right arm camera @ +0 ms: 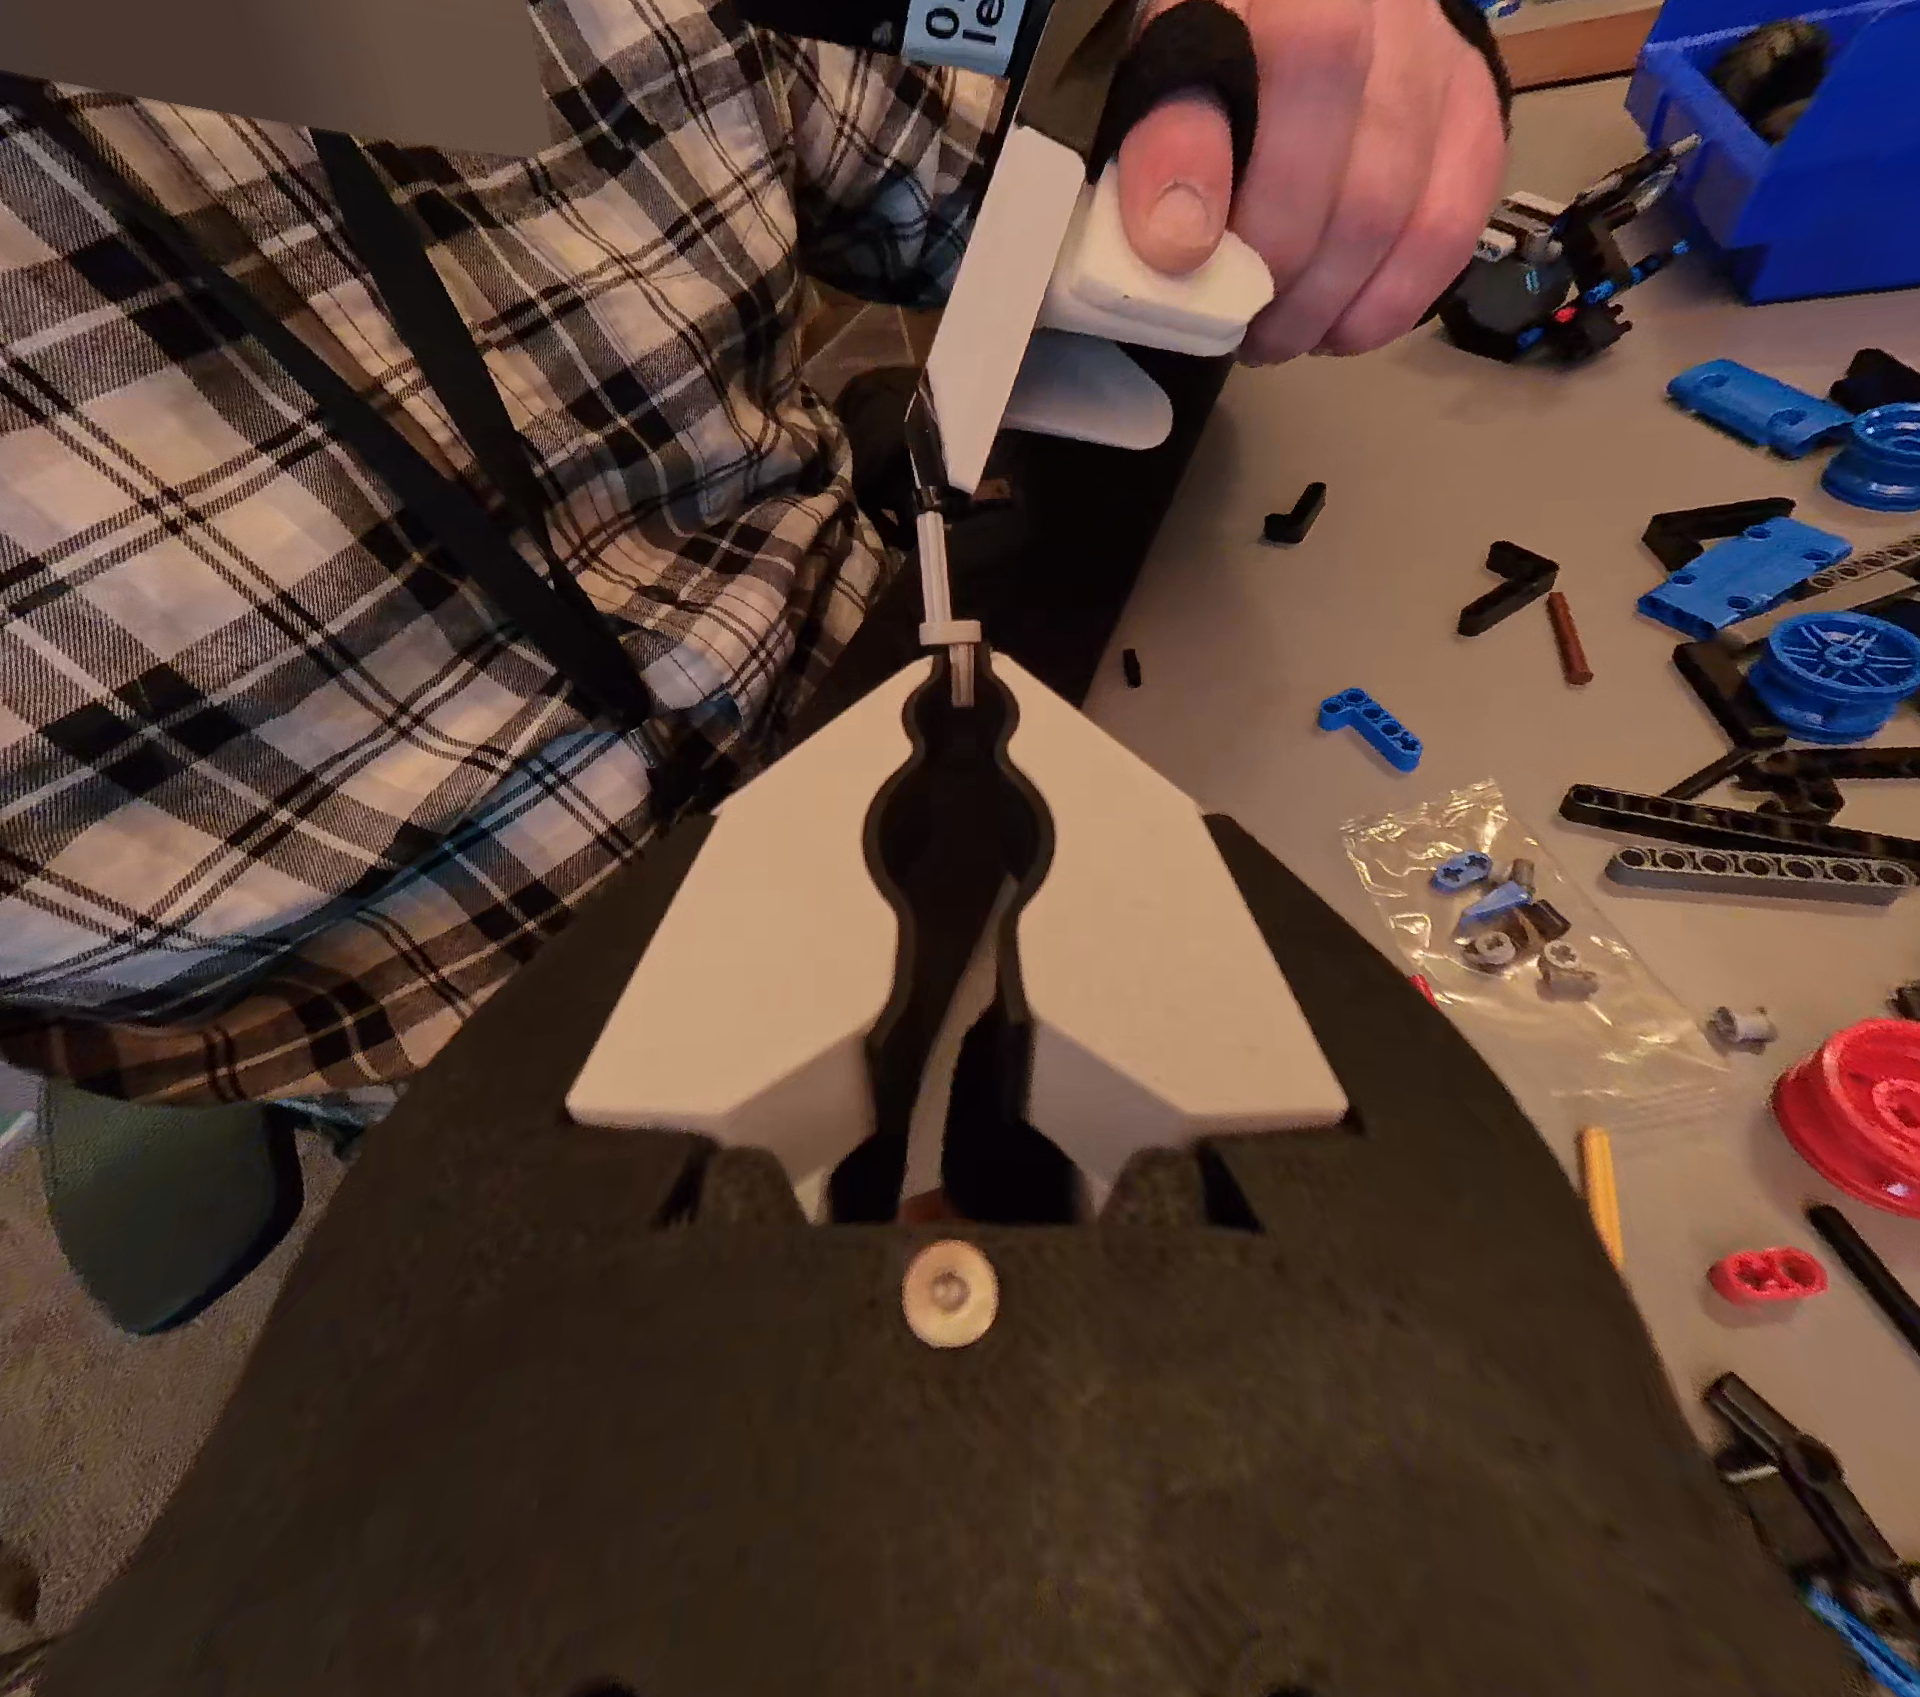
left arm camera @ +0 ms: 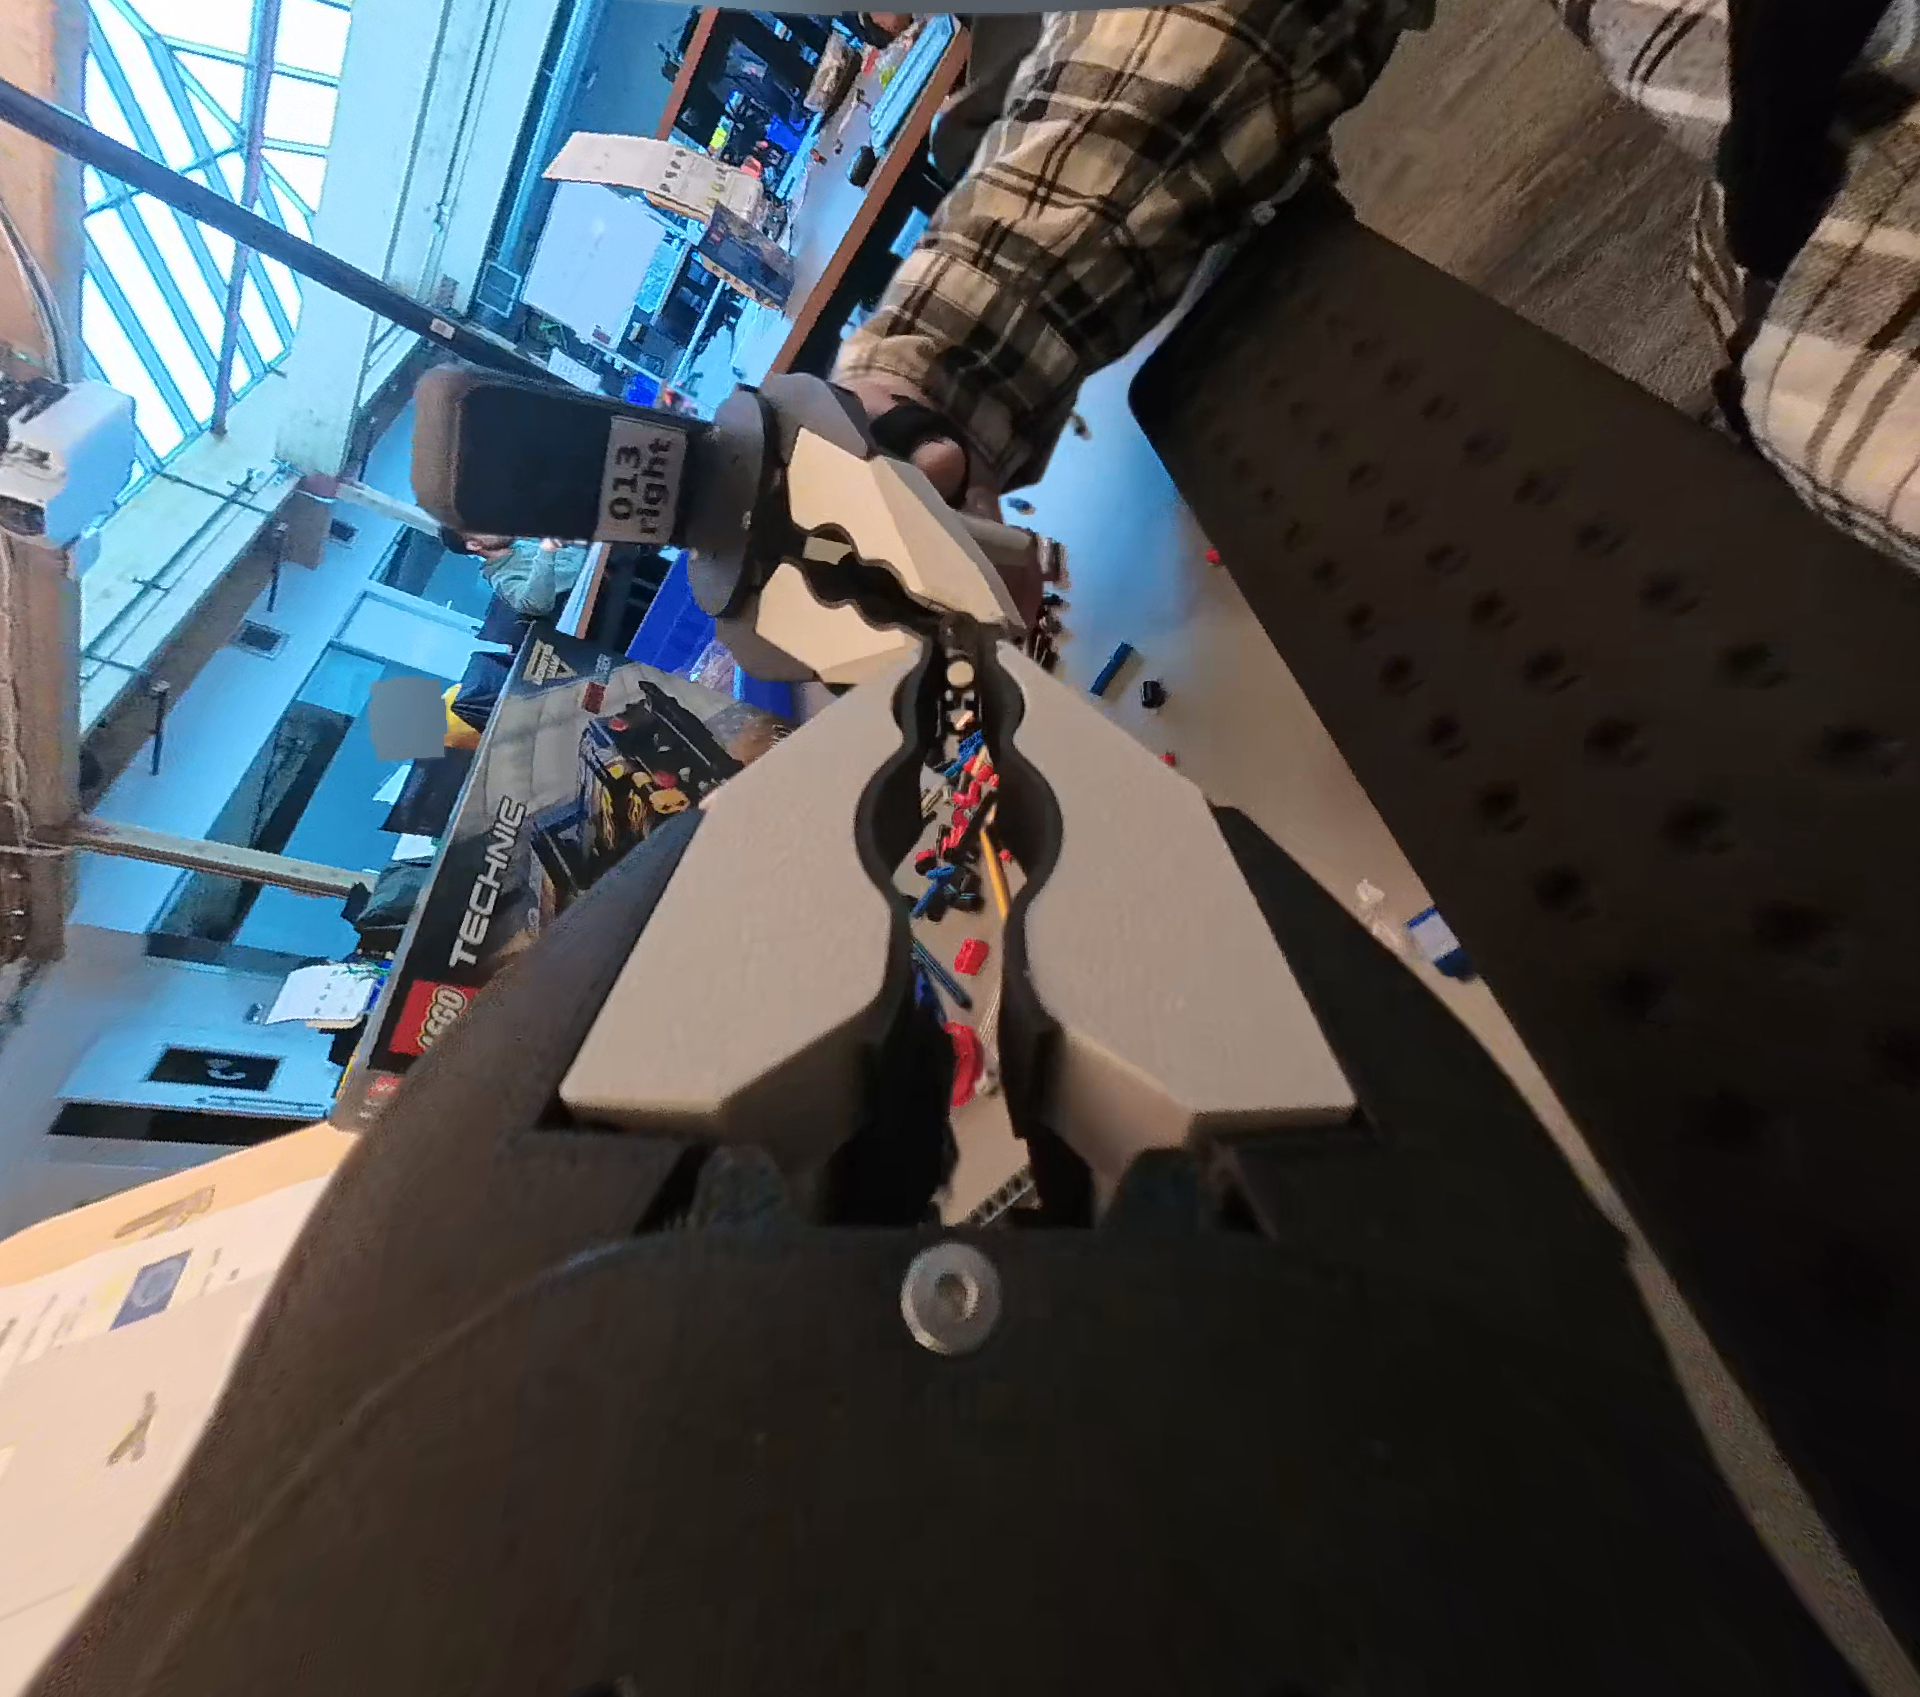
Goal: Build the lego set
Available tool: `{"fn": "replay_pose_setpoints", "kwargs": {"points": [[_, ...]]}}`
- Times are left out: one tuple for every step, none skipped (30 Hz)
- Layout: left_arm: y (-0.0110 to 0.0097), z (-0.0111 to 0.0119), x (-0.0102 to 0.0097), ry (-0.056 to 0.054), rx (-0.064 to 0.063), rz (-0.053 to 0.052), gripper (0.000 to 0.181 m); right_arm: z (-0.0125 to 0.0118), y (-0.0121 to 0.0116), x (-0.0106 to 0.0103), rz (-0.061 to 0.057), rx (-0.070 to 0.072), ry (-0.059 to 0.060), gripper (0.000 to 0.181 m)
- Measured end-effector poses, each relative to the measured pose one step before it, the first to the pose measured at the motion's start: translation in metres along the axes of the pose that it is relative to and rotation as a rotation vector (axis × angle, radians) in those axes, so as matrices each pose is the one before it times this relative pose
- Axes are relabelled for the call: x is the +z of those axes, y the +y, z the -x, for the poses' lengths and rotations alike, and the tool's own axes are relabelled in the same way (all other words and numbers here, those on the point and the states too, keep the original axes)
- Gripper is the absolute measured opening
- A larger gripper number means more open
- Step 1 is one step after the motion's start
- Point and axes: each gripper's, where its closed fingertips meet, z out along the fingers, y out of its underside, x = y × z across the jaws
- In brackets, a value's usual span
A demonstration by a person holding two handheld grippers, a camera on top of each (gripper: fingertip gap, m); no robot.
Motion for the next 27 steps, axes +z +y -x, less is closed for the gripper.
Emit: {"fn": "replay_pose_setpoints", "kwargs": {"points": [[0.00024, -0.00015, -0.00009, 0.0069, 0.0078, 0.0033, 0.005, -0.00020, 0.00046, -0.00009, 0.0203, -0.0069, 0.0037, 0.003], [0.00015, -0.00052, 0.00007, 0.0091, 0.0094, 0.0039, 0.005, -0.00006, 0.00066, -0.00030, 0.0244, -0.0075, 0.0031, 0.003], [-0.00012, -0.00121, 0.00031, 0.0128, 0.0073, 0.0028, 0.005, 0.00014, 0.00066, -0.00021, 0.0266, -0.0099, 0.0017, 0.003], [-0.00082, -0.00137, 0.00026, 0.0155, 0.0010, -0.0008, 0.005, 0.00068, 0.00071, -0.00005, 0.0270, -0.0072, -0.0035, 0.003], [-0.00105, -0.00069, 0.00034, 0.0106, 0.0020, -0.0016, 0.005, 0.00094, 0.00052, 0.00009, 0.0254, -0.0085, -0.0060, 0.003], [-0.00130, 0.00015, 0.00043, 0.0027, 0.0094, -0.0030, 0.005, 0.00116, 0.00002, 0.00033, 0.0219, -0.0075, -0.0090, 0.003], [-0.00117, -0.00015, 0.00079, 0.0064, 0.0063, -0.0007, 0.005, 0.00081, 0.00042, 0.00041, 0.0238, -0.0077, -0.0080, 0.003], [-0.00052, -0.00037, 0.00090, 0.0083, 0.0055, 0.0014, 0.005, 0.00039, 0.00097, 0.00066, 0.0284, -0.0085, -0.0048, 0.003], [-0.00002, -0.00048, 0.00071, 0.0079, 0.0064, 0.0030, 0.005, 0.00015, 0.00112, 0.00076, 0.0292, -0.0088, -0.0030, 0.002], [-0.00013, -0.00063, 0.00045, 0.0087, 0.0030, 0.0013, 0.005, 0.00001, 0.00079, 0.00074, 0.0272, -0.0078, -0.0021, 0.002], [-0.00026, -0.00094, 0.00031, 0.0103, 0.0001, 0.0016, 0.005, -0.00011, 0.00060, 0.00061, 0.0228, -0.0057, -0.0025, 0.003], [-0.00011, -0.00082, 0.00023, 0.0082, 0.0017, 0.0033, 0.005, -0.00044, 0.00037, 0.00027, 0.0168, -0.0031, -0.0021, 0.003], [0.00079, -0.00056, 0.00040, 0.0076, 0.0011, 0.0105, 0.005, -0.00089, 0.00064, 0.00008, 0.0139, -0.0001, -0.0010, 0.002], [0.00164, 0.00010, 0.00021, 0.0033, 0.0042, 0.0172, 0.005, -0.00110, 0.00101, -0.00015, 0.0113, 0.0050, -0.0001, 0.002], [0.00229, -0.00012, 0.00033, 0.0040, 0.0079, 0.0222, 0.005, -0.00147, 0.00135, -0.00054, 0.0098, 0.0092, 0.0018, 0.002], [0.00258, -0.00054, 0.00061, 0.0049, 0.0084, 0.0234, 0.005, -0.00180, 0.00154, -0.00083, 0.0089, 0.0066, 0.0065, 0.002], [0.00228, -0.00086, 0.00079, 0.0044, 0.0069, 0.0206, 0.005, -0.00187, 0.00149, -0.00090, 0.0074, 0.0072, 0.0086, 0.002], [0.00296, -0.00082, 0.00124, 0.0040, 0.0021, 0.0222, 0.004, -0.00231, 0.00193, -0.00085, 0.0091, 0.0098, 0.0111, 0.002], [0.00395, -0.00131, 0.00154, 0.0050, 0.0018, 0.0270, 0.004, -0.00257, 0.00269, -0.00043, 0.0130, 0.0109, 0.0122, 0.003], [0.00373, -0.00160, 0.00181, 0.0036, 0.0061, 0.0239, 0.004, -0.00287, 0.00283, 0.00014, 0.0113, 0.0153, 0.0110, 0.003], [0.00418, -0.00218, 0.00204, 0.0063, 0.0089, 0.0261, 0.005, -0.00325, 0.00343, 0.00102, 0.0137, 0.0194, 0.0098, 0.003], [0.00459, -0.00264, 0.00256, 0.0084, 0.0092, 0.0253, 0.005, -0.00239, 0.00426, 0.00171, 0.0187, 0.0152, 0.0070, 0.003], [0.00352, -0.00302, 0.00256, 0.0115, -0.0009, 0.0160, 0.005, -0.00215, 0.00366, 0.00159, 0.0131, 0.0137, 0.0067, 0.003], [0.00178, -0.00170, 0.00200, 0.0053, -0.0090, 0.0045, 0.005, -0.00185, 0.00255, 0.00148, 0.0021, 0.0154, 0.0020, 0.003], [0.00138, -0.00102, 0.00153, 0.0014, -0.0062, 0.0033, 0.005, -0.00100, 0.00234, 0.00206, -0.0040, 0.0141, -0.0044, 0.003], [0.00176, -0.00075, 0.00156, -0.0020, 0.0017, 0.0079, 0.005, -0.00075, 0.00241, 0.00226, -0.0058, 0.0129, -0.0067, 0.003], [0.00120, -0.00157, 0.00169, 0.0005, 0.0060, 0.0055, 0.005, -0.00087, 0.00215, 0.00202, -0.0071, 0.0106, -0.0052, 0.003]]}}
